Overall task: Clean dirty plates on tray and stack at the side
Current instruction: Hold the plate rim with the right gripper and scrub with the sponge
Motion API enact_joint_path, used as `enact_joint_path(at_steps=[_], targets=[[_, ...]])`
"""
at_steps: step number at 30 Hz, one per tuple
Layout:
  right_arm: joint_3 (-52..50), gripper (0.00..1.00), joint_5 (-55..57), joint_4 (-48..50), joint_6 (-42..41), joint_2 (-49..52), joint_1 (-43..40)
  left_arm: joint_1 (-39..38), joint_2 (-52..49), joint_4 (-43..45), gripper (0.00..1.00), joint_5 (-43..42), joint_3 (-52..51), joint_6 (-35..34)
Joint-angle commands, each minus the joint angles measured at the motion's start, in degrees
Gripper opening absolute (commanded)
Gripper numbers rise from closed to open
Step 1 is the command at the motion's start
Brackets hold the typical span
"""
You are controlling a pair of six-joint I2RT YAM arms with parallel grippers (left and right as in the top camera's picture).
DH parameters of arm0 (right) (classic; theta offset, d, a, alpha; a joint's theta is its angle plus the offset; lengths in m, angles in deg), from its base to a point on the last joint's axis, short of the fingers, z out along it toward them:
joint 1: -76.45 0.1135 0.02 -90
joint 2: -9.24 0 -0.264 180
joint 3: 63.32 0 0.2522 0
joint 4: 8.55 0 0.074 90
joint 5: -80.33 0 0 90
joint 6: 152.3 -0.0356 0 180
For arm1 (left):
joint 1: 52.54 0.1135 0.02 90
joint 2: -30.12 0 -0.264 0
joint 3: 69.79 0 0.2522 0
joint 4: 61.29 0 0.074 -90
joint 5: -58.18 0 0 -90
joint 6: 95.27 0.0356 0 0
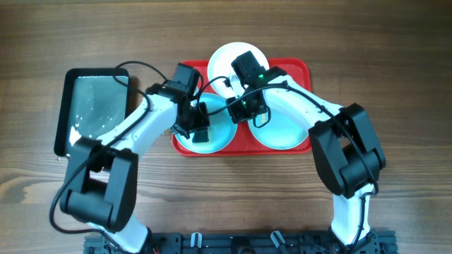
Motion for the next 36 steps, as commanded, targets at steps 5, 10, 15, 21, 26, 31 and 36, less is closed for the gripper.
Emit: enact_joint_path(at_steps=[5, 10, 15, 21, 26, 31, 36], targets=[[0.52, 0.04, -2.01, -0.74, 0.04, 1.16, 0.39, -1.53, -1.92, 0.85, 0.04, 10.78, -0.59, -0.35], [0.52, 0.04, -1.97, -1.46, 0.42, 1.16, 0.37, 1.25, -2.01, 1.79, 0.04, 34.07, -4.90, -1.81], [0.52, 0.04, -2.01, -1.57, 0.28, 1.16, 0.39, 1.55, 4.59, 2.14, 0.04, 25.33, 1.57, -1.77], [0.52, 0.04, -2.03, -1.55, 0.28, 1.16, 0.39, 0.11, -1.11, 8.39, 0.04, 3.32, 0.57, -1.79], [1.38, 0.04, -1.99, -2.47, 0.31, 0.81, 0.39, 0.48, -2.62, 2.97, 0.04, 25.40, 0.94, -1.81], [3.61, 0.04, -1.55, -3.23, 0.44, -1.14, 0.39, 0.94, 8.31, -4.15, 0.04, 28.30, 3.58, -2.05], [3.61, 0.04, 4.09, -3.26, 0.44, -5.01, 0.39, 0.94, 25.22, -4.46, 0.04, 18.18, 3.56, -2.01]])
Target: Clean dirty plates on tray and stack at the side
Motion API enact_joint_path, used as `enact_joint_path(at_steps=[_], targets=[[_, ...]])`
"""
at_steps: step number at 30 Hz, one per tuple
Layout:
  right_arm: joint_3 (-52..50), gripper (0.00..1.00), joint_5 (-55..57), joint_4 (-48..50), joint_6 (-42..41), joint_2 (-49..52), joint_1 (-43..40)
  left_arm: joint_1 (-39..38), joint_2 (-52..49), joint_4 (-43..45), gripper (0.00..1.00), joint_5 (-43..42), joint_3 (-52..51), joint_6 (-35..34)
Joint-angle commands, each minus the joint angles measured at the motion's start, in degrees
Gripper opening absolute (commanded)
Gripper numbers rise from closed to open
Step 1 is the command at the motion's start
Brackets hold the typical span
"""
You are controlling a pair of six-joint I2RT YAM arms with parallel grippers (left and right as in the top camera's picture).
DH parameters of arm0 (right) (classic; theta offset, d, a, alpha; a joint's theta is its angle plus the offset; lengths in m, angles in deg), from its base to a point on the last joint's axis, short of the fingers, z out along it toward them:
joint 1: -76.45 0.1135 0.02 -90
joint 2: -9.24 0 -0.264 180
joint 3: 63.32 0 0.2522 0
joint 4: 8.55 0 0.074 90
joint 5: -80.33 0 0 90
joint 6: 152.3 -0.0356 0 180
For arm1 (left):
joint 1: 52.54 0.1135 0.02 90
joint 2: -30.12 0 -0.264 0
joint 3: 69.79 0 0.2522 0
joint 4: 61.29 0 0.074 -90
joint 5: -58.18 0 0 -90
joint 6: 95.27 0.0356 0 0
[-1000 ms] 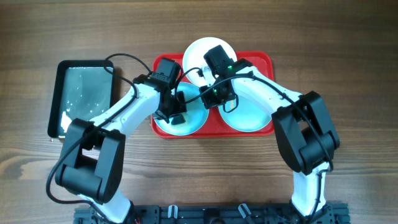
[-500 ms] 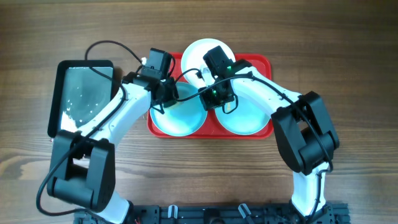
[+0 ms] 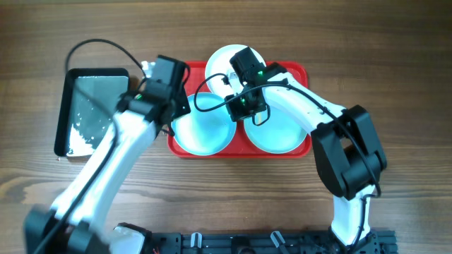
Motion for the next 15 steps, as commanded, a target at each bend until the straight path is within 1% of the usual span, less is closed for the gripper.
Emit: enact_joint_path(at_steps=[1, 4, 7, 8, 10, 13, 15], targets=[[1.09, 0.04, 4.70, -0.24, 0.39, -4.57, 0.13, 0.26, 8.96, -1.18, 0.04, -4.09, 1.42, -0.52], [1.09, 0.04, 4.81, -0.66, 0.37, -5.11, 0.13, 0.26, 14.99, -5.14, 0.04, -3.28, 1.42, -0.52], [1.09, 0.04, 4.81, -0.79, 0.33, -5.11, 0.13, 0.94, 18.91, -7.37, 0.04, 3.26, 1.42, -0.59], [1.09, 0.04, 4.79, -0.96, 0.31, -5.11, 0.13, 2.69, 20.26, -7.34, 0.04, 4.61, 1.42, -0.57], [1.09, 0.05, 4.76, -1.40, 0.20, -5.31, 0.13, 7.13, 20.81, -7.34, 0.04, 4.74, 1.42, -0.55], [1.09, 0.04, 4.79, -1.97, -0.24, -6.99, 0.13, 16.24, 19.69, -6.80, 0.04, 3.78, 1.42, -0.50], [1.09, 0.04, 5.66, -1.81, -1.38, -8.70, 0.26, 21.29, 16.74, -3.56, 0.04, -1.38, 1.33, -0.28]])
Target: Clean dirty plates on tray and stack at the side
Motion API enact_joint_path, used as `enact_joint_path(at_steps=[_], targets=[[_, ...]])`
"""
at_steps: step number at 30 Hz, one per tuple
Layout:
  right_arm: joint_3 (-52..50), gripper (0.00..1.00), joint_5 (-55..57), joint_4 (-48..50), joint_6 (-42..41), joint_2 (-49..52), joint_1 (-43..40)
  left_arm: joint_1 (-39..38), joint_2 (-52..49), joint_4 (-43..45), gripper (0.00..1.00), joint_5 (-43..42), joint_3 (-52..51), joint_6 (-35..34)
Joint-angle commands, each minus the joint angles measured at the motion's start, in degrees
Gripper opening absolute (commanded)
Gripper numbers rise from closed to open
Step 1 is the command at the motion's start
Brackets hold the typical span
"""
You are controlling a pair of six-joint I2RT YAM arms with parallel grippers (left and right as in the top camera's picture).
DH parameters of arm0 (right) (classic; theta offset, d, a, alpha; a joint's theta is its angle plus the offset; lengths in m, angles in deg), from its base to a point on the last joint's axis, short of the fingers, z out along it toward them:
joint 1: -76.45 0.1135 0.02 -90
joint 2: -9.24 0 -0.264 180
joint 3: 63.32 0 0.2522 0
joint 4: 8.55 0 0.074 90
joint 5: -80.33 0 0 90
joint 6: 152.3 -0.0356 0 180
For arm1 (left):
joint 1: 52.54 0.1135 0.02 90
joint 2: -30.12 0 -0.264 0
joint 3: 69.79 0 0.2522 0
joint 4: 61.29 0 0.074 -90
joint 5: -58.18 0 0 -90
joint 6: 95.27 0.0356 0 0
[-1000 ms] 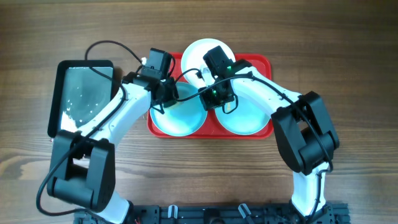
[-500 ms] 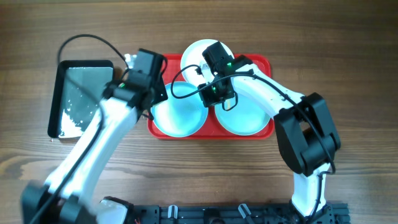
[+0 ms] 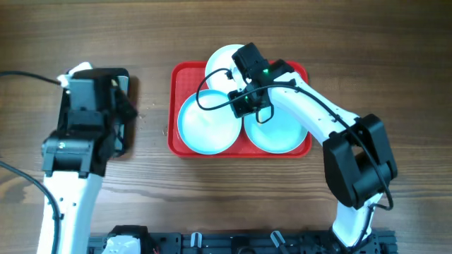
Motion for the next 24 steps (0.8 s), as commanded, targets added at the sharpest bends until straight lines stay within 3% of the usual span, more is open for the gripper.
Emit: enact_joint_path(at_steps=[1, 4, 7, 11, 18, 21, 24], targets=[[1.03, 0.04, 2.97, 0.13, -1.86, -4.59, 0.57, 5.51, -5.01, 3.80, 0.04, -6.34, 0.81, -0.15], [1.03, 0.04, 12.46, -0.07, -2.62, -7.41, 3.87, 9.27, -16.87, 9.94, 0.04, -7.39, 0.79, -0.15], [1.05, 0.04, 18.12, 0.26, -2.64, -8.13, 5.14, 11.61, -19.82, 12.92, 0.04, -7.39, 0.79, -0.17], [1.16, 0.04, 34.27, 3.28, -0.92, -9.11, 7.69, 16.17, -21.35, 15.65, 0.04, -7.41, 0.79, -0.17], [1.29, 0.04, 62.84, 20.50, 26.95, -9.75, 20.02, 18.21, -24.33, 15.58, 0.04, -7.43, 0.76, -0.17], [1.29, 0.04, 64.15, 26.93, 39.63, -9.73, 24.90, 18.21, -24.33, 15.61, 0.04, -7.43, 0.76, -0.15], [1.20, 0.04, 64.15, 25.90, 54.05, -9.73, 27.52, 18.21, -24.33, 15.61, 0.04, -7.41, 0.76, -0.15]])
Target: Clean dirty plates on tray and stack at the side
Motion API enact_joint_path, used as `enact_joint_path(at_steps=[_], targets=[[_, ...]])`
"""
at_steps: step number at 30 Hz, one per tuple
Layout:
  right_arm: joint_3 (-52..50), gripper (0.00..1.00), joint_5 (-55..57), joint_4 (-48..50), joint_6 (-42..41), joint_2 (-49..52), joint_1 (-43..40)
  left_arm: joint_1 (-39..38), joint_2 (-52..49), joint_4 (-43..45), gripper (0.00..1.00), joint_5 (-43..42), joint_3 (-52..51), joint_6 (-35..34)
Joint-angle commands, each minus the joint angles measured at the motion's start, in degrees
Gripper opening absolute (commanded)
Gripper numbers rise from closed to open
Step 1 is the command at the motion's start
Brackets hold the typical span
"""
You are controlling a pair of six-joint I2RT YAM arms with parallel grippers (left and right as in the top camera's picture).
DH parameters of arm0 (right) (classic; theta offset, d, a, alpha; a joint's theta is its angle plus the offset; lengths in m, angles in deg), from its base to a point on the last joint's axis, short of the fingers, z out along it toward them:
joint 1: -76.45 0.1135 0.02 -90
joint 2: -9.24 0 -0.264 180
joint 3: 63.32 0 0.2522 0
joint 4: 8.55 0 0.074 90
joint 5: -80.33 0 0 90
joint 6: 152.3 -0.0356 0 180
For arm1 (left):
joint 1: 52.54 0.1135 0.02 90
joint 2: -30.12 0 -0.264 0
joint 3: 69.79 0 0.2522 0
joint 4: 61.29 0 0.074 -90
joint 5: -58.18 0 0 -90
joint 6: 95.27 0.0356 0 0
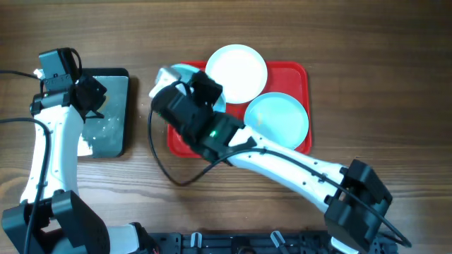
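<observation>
The red tray holds a white plate at the back and a light-blue plate at the right. My right gripper hangs high over the tray's left end, close to the camera. A pale-blue rim of a second light-blue plate shows around it, raised off the tray; the fingers are hidden under the wrist. My left gripper is over the far left corner of the black tray, and its jaws are too dark to read.
The black tray lies on the wooden table left of the red tray, with white specks on its surface. A strip of bare wood separates the two trays. Cables trail from both arms.
The right arm has gone from the middle of the red tray to its left end and now sits much higher. The left light-blue plate is off its spot. The left gripper shifted to the black tray's far corner.
At first both grippers were in the red tray, the left one on the left light-blue plate. The left arm then stood at the tray's left edge, then over the black tray. The right gripper stayed between the plates, and now holds the left plate raised.
</observation>
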Motion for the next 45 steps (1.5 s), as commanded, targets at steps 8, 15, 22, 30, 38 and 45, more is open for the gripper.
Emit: enact_joint_path(at_steps=[8, 15, 22, 30, 38, 45], targets=[[0.76, 0.04, -7.13, -3.56, 20.72, -1.66, 0.61, 0.24, -0.15, 0.24, 0.04, -0.11, 0.70, -0.13], [0.61, 0.04, -16.83, -1.36, -7.21, -3.02, -11.56, 0.24, -0.15, 0.00, 0.04, -0.13, 0.70, -0.11], [0.48, 0.04, -65.94, -16.13, -32.76, -9.31, -52.61, 0.24, -0.15, 0.04, 0.04, -0.13, 0.70, -0.13], [-8.96, 0.04, -65.46, -10.40, -31.89, -3.69, -74.18, 0.24, -0.15, 0.04, 0.04, -0.13, 0.70, -0.15], [-13.40, 0.04, -52.96, -1.22, -32.83, 4.79, -75.91, 0.24, -0.15, 0.04, 0.04, -0.15, 0.70, -0.15], [-13.33, 0.94, -63.01, -0.81, -32.65, 4.79, -75.73, 0.24, -0.15, 0.04, 0.04, -1.60, 0.70, -0.09]])
